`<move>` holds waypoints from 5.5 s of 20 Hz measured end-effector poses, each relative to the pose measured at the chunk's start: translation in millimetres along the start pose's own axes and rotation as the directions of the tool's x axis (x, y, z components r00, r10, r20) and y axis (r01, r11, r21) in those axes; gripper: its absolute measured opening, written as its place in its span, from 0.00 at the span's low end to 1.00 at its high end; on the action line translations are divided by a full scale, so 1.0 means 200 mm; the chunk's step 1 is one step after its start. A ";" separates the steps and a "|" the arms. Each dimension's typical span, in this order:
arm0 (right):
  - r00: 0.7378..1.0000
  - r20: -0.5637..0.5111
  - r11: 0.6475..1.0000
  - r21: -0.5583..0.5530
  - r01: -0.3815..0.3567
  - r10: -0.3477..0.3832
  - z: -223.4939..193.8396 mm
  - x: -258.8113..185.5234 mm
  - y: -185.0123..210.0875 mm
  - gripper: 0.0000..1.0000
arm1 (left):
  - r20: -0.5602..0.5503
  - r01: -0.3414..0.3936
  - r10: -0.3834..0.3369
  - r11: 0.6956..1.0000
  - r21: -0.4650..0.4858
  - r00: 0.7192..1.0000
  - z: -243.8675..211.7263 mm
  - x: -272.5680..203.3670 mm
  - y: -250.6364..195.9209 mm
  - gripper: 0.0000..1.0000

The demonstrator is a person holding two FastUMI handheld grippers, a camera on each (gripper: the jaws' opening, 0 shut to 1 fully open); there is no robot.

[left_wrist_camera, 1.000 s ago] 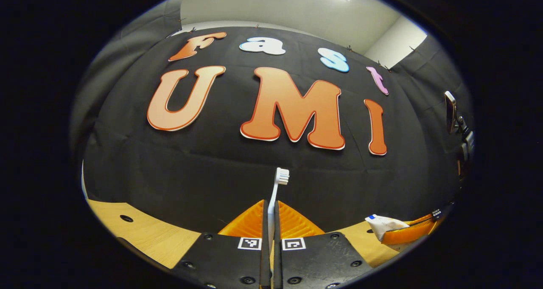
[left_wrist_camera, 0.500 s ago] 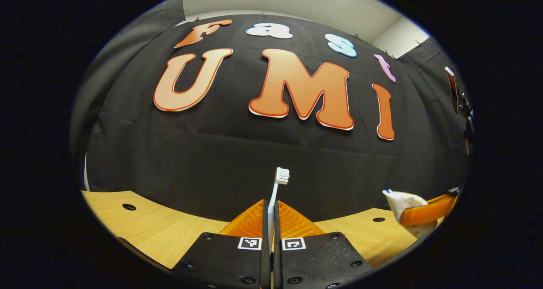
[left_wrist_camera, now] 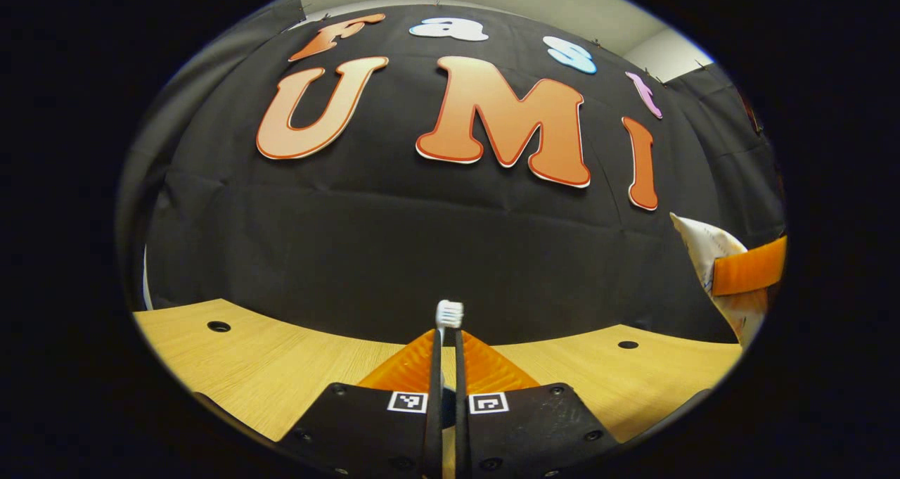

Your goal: Put the toothbrush and toothpaste on the desktop into the cup, then pick up the cup and place it on the coaster on the desktop.

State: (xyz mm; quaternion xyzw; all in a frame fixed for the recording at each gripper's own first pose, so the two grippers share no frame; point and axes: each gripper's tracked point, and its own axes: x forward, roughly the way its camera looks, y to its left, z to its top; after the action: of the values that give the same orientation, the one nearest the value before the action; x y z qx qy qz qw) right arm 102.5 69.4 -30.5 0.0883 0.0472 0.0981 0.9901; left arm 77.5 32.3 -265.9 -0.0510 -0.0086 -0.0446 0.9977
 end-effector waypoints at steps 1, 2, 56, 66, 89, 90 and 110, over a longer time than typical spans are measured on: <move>1.000 0.005 1.000 0.001 0.003 -0.003 0.01 0.00 0.01 0.06 | -0.014 0.002 -0.002 1.000 0.000 1.000 -0.01 -0.03 0.00 0.11; 1.000 0.007 1.000 0.004 0.003 -0.003 0.02 0.00 0.01 0.07 | -0.028 0.002 -0.002 1.000 0.000 1.000 0.00 -0.05 0.01 0.14; 0.967 0.090 0.952 0.176 -0.249 0.237 -0.34 0.87 0.73 0.12 | -0.485 -0.247 0.199 0.968 -0.037 0.852 -0.10 -1.03 0.56 0.98; 0.974 0.041 0.965 0.132 -0.228 0.225 -0.39 0.76 0.66 0.16 | -0.485 -0.244 0.198 0.969 -0.034 0.852 -0.03 -0.94 0.54 0.98; 0.988 0.024 0.981 -0.129 -0.148 0.152 0.01 -0.07 0.13 0.90 | -0.636 -0.054 0.048 0.999 0.010 0.770 0.02 -0.47 0.13 0.98; 0.989 0.026 0.982 -0.125 -0.144 0.149 0.02 -0.09 0.11 0.90 | -0.649 -0.055 0.049 0.998 0.011 0.759 0.01 -0.46 0.12 0.97; 0.991 -0.024 0.972 -0.194 -0.133 0.131 -0.06 -0.46 -0.27 0.92 | -0.873 -0.057 0.110 0.994 0.094 0.475 -0.30 -0.26 0.12 0.76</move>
State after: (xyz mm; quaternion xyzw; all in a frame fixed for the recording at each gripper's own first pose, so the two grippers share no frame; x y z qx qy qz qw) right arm 21.1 0.4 -44.5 -0.0071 0.0367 0.1682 0.9850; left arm 29.6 55.5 -328.4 0.0045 0.5026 -0.0158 0.8644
